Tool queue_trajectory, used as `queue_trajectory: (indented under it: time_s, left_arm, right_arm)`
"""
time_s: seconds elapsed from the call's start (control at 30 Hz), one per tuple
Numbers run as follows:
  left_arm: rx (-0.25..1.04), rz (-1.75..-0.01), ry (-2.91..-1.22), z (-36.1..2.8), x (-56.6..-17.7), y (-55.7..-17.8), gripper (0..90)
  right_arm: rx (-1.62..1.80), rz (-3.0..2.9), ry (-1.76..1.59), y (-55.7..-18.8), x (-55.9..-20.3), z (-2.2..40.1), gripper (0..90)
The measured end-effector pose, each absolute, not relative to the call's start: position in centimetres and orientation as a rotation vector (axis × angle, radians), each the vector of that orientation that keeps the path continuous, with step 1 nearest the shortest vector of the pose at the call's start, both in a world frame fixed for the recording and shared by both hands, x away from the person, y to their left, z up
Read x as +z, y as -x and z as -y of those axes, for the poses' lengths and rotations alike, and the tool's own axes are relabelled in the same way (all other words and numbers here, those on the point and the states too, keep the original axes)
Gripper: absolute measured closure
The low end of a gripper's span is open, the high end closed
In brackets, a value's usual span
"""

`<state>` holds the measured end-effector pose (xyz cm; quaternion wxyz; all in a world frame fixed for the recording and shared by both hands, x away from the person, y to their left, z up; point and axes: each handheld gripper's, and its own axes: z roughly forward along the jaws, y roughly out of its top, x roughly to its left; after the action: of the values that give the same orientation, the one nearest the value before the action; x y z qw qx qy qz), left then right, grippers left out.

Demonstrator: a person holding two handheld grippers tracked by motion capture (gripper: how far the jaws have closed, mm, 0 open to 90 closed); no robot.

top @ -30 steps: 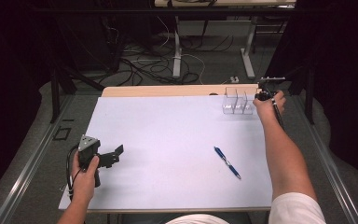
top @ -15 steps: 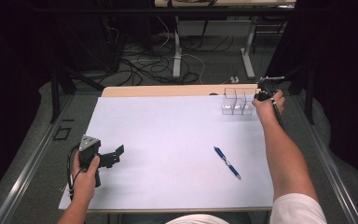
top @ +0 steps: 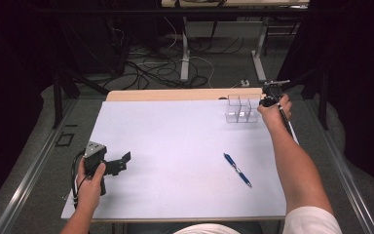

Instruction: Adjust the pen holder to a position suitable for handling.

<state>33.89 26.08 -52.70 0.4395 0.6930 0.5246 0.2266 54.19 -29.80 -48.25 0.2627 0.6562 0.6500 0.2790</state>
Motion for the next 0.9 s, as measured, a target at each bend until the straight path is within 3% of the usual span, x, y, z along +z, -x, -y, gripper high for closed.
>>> queue_trajectory:
  time_s: [0.37, 0.9]
  left_arm:
    - [0.550, -1.281, -1.731, -25.8, -52.7, -34.1, 0.1]
    - [0.546, -1.269, -1.737, -25.4, -52.6, -34.2, 0.1]
  right_arm:
    - [0.756, -1.844, -1.756, -53.0, -48.0, 26.9, 89.8]
    - [0.728, -1.984, -1.724, -50.4, -47.6, 17.0, 89.8]
